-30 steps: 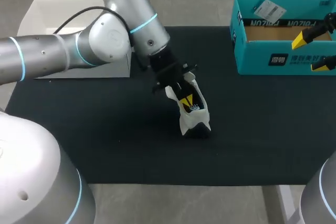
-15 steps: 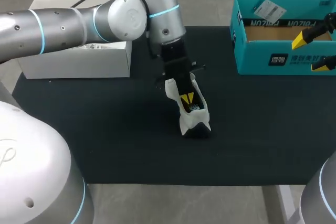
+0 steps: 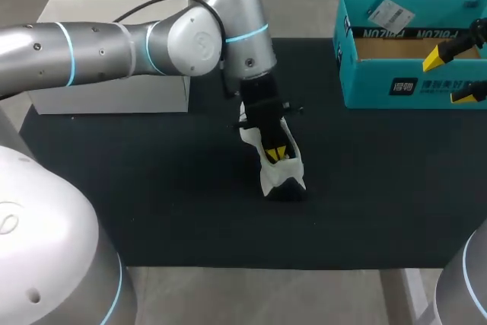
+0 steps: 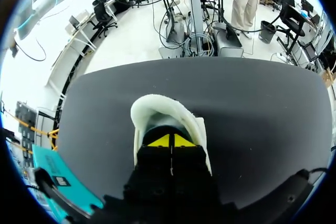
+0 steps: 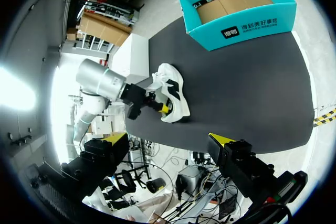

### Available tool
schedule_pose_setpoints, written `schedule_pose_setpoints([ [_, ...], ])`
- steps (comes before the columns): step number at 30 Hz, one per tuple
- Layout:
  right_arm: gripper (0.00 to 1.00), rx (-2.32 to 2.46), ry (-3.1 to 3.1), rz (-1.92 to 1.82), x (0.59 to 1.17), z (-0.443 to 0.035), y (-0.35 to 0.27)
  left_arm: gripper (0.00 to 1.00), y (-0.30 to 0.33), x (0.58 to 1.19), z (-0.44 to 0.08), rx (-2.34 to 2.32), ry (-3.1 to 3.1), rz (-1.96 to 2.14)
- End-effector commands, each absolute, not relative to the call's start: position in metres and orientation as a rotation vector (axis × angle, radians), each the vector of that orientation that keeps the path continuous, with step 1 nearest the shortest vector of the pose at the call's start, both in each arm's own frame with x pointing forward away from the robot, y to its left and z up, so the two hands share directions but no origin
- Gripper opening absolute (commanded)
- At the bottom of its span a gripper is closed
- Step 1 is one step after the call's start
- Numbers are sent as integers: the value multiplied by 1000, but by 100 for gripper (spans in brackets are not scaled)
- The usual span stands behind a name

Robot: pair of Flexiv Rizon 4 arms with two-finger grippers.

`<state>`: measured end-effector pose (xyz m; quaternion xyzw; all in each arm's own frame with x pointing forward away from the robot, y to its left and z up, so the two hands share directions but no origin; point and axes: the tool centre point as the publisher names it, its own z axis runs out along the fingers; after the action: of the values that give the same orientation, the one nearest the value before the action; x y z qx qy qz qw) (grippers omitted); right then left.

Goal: Take the shoe out of the shoebox, open the shoe tongue, remove and reinsert the insole, then place the shoe into the shoebox

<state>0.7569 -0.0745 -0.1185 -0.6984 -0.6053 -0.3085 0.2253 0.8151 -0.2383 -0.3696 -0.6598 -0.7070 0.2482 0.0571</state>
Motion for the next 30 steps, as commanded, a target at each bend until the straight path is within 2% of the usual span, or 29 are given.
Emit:
schedule_pose_setpoints([
  [1, 100, -1929, -1669, -849, 757, -119, -74, 0, -244, 815, -380, -1990, -2138, 758],
  [16, 100, -1929, -1669, -849, 757, -119, -74, 0, -251, 790, -426, -2010, -2242, 704],
  [30, 100, -1929, -1669, -849, 757, -119, -74, 0, -240, 795, -386, -2092, -2257, 697],
])
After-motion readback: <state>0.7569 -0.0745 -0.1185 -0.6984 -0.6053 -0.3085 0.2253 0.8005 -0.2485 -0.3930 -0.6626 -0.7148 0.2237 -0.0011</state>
